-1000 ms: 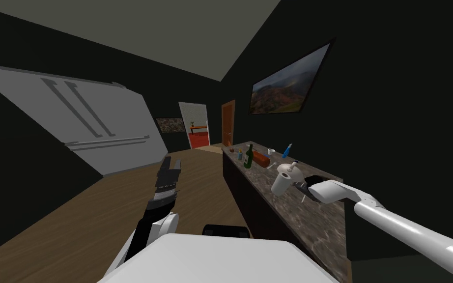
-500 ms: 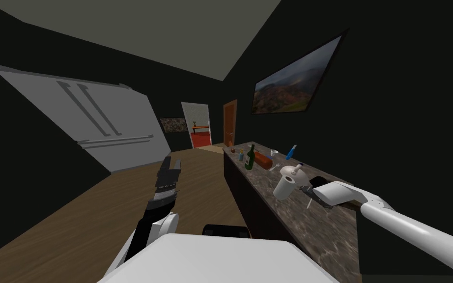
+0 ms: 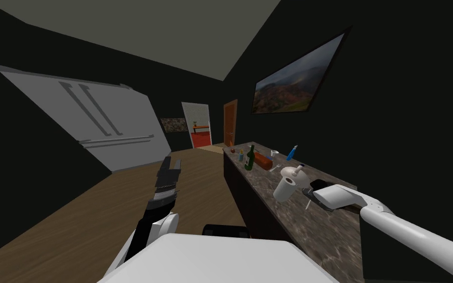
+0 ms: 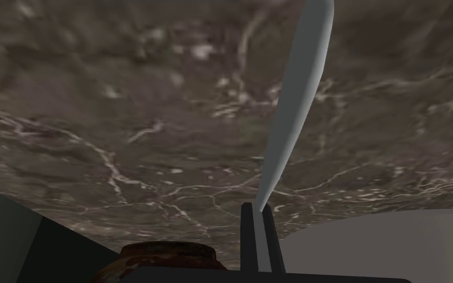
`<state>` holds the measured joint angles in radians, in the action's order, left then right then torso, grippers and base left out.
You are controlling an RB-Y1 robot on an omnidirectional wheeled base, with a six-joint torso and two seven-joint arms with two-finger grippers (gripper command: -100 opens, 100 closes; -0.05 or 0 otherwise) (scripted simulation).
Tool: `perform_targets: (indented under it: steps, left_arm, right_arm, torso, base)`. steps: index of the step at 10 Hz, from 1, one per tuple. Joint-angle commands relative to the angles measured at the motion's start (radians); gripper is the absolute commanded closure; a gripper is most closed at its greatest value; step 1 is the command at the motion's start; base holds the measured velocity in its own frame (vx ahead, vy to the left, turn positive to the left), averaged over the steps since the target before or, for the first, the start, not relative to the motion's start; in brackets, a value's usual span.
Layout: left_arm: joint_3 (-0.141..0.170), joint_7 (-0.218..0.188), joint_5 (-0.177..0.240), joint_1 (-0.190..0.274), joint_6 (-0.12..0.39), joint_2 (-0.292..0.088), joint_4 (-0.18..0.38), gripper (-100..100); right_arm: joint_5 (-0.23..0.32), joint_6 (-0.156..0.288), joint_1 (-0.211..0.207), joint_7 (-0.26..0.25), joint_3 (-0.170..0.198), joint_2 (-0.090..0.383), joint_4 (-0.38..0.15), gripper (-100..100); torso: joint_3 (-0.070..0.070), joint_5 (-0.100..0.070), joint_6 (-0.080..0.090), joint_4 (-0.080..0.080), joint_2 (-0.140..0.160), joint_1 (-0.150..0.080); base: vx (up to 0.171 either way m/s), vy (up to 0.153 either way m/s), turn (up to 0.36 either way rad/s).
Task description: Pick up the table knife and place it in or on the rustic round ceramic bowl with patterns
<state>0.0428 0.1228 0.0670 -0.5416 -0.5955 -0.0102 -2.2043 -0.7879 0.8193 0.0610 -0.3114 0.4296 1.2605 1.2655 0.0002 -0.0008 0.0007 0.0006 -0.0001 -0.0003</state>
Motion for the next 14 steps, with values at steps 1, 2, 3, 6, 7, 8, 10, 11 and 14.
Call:
perform_targets:
  steps: [1, 2, 3, 6, 7, 8, 10, 11, 14]
  left_arm:
    - [0.000, 0.000, 0.000, 0.000, 0.000, 0.000, 0.000, 0]
    - [0.000, 0.000, 0.000, 0.000, 0.000, 0.000, 0.000, 0]
    - [0.000, 0.000, 0.000, 0.000, 0.000, 0.000, 0.000, 0]
    - [0.000, 0.000, 0.000, 0.000, 0.000, 0.000, 0.000, 0]
    - [0.000, 0.000, 0.000, 0.000, 0.000, 0.000, 0.000, 0]
    - [0.000, 0.000, 0.000, 0.000, 0.000, 0.000, 0.000, 0]
    - [0.000, 0.000, 0.000, 0.000, 0.000, 0.000, 0.000, 0]
    - [0.000, 0.000, 0.000, 0.000, 0.000, 0.000, 0.000, 0]
    - [0.000, 0.000, 0.000, 0.000, 0.000, 0.000, 0.000, 0]
  right_arm:
    - [0.000, 0.000, 0.000, 0.000, 0.000, 0.000, 0.000, 100]
    - [0.000, 0.003, 0.000, 0.001, 0.000, 0.000, -0.001, 100]
    - [0.000, 0.003, 0.000, 0.001, 0.000, 0.001, -0.001, 100]
    - [-0.010, 0.010, 0.004, 0.003, 0.001, 0.016, 0.018, 100]
    - [-0.012, 0.012, 0.005, 0.003, 0.001, 0.018, 0.021, 0]
    - [-0.025, 0.007, 0.032, -0.009, -0.022, 0.049, -0.003, 100]
    - [-0.037, 0.006, 0.044, -0.017, -0.032, 0.069, -0.024, 100]
    - [-0.052, 0.005, 0.052, -0.027, -0.042, 0.091, -0.050, 100]
    - [-0.077, 0.006, 0.060, -0.041, -0.052, 0.124, -0.089, 100]
  torso:
    - [0.000, 0.000, 0.000, 0.000, 0.000, 0.000]
    - [0.001, -0.001, 0.000, 0.001, 0.001, -0.001]
    - [0.001, -0.001, 0.000, 0.001, 0.002, -0.002]
    - [0.002, -0.001, 0.001, 0.001, 0.004, 0.000]
    - [0.002, -0.001, 0.001, 0.001, 0.004, 0.000]
    - [0.002, -0.001, 0.001, 0.001, 0.003, -0.001]
    - [0.005, 0.001, 0.002, 0.002, 0.007, 0.003]
    - [0.006, 0.001, 0.002, 0.003, 0.009, 0.004]
    - [0.006, 0.000, 0.005, 0.003, 0.010, -0.003]
  base:
    - [0.000, 0.000, 0.000]
    - [0.000, 0.000, 0.000]
    - [0.000, 0.000, 0.000]
    - [-0.017, 0.018, -0.020]
    - [0.000, 0.000, 0.000]
    - [-0.050, 0.053, -0.032]
    - [-0.091, 0.070, 0.001]
    - [-0.146, 0.022, 0.095]
    - [-0.080, -0.019, 0.085]
